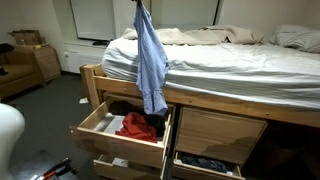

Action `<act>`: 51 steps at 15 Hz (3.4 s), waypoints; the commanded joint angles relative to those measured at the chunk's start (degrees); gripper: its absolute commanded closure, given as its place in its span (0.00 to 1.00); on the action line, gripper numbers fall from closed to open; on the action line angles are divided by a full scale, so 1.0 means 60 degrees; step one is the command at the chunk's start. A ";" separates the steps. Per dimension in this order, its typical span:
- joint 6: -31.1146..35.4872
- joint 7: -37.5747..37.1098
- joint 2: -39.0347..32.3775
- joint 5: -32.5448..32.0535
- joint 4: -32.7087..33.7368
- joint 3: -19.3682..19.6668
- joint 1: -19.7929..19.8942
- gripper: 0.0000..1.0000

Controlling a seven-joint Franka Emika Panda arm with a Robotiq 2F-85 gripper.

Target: Open the left top drawer then put the blue shirt in and out of the drawer then close the top left drawer

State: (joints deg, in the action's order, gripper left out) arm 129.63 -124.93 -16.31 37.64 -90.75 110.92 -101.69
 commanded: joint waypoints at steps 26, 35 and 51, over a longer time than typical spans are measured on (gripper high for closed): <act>0.5163 -0.0318 -0.1726 0.0838 0.1951 -0.6141 0.6573 1.00; 0.4744 -0.4639 -0.2973 -0.1606 0.7023 -0.6382 0.9739 1.00; 0.3282 0.1457 -0.4426 0.4604 0.7979 -1.1492 1.3388 1.00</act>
State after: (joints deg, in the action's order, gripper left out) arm 150.15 -119.63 -39.09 64.95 -42.26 43.42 -22.45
